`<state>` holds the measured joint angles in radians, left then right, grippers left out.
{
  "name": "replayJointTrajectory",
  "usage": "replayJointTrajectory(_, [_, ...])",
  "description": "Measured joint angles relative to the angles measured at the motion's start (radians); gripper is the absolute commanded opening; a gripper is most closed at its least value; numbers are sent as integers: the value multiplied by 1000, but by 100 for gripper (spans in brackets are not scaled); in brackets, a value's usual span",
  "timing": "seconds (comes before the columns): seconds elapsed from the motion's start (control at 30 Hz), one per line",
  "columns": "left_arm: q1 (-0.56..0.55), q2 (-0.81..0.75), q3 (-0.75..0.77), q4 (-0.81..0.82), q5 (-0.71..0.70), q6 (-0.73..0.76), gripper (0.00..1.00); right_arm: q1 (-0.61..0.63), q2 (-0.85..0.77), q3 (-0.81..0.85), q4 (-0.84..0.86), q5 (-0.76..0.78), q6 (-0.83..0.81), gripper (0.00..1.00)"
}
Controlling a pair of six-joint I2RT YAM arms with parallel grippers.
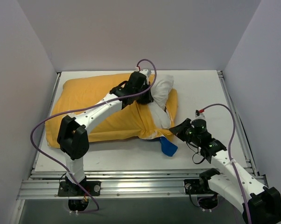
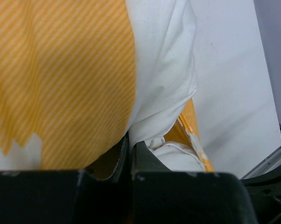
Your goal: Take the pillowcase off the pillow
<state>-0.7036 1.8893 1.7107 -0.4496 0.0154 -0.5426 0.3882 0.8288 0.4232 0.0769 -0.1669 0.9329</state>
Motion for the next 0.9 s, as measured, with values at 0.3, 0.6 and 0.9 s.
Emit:
replayJointTrajectory(0.3, [76,-65,9,-41,90,-18,2,-3,-44,-35,-46,-18,11,0])
replayJointTrajectory(0.6, [82,-114,-30,21,256,-29,2,-16,57,-103,179,-131,-8,7])
replayJointTrajectory(0.9, [-18,-218,-139,105,204,-16,45,-15,153,37,-67,-72,-207,81])
